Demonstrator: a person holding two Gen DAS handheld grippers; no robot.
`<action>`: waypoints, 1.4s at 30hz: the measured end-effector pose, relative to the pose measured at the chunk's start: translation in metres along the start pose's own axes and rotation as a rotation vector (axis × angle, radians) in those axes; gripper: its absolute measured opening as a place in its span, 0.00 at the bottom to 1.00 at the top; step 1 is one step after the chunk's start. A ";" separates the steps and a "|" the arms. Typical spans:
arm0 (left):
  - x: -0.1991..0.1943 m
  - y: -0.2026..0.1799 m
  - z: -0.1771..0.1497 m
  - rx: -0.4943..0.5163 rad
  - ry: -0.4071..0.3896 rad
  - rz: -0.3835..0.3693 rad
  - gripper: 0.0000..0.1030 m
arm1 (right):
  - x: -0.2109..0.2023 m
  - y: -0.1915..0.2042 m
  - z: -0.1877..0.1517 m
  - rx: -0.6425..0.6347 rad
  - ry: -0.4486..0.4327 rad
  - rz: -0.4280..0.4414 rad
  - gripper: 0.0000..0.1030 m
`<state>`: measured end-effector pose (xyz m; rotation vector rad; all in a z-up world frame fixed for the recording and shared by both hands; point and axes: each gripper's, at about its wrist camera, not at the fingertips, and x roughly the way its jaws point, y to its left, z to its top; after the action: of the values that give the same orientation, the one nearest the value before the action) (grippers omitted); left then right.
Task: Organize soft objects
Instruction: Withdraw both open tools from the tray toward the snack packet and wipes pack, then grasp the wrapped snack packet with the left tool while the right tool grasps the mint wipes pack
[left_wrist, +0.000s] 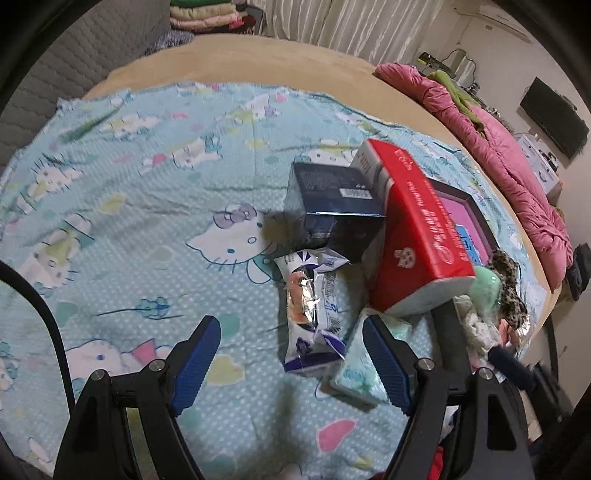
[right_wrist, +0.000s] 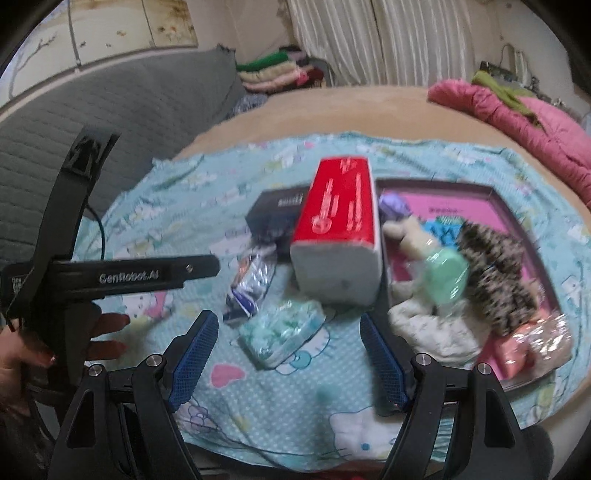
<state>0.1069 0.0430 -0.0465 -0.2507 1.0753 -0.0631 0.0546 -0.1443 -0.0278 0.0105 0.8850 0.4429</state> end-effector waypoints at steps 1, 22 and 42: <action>0.008 0.002 0.002 -0.008 0.013 0.002 0.76 | 0.008 0.001 -0.001 0.000 0.018 0.003 0.78; 0.061 0.006 0.014 0.011 0.069 -0.003 0.76 | 0.108 0.024 -0.008 0.013 0.156 -0.059 0.78; 0.066 -0.001 0.004 0.007 0.059 -0.130 0.24 | 0.083 -0.001 -0.015 -0.070 0.160 -0.026 0.56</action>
<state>0.1424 0.0317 -0.1017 -0.3141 1.1166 -0.1922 0.0895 -0.1158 -0.0996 -0.1013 1.0254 0.4548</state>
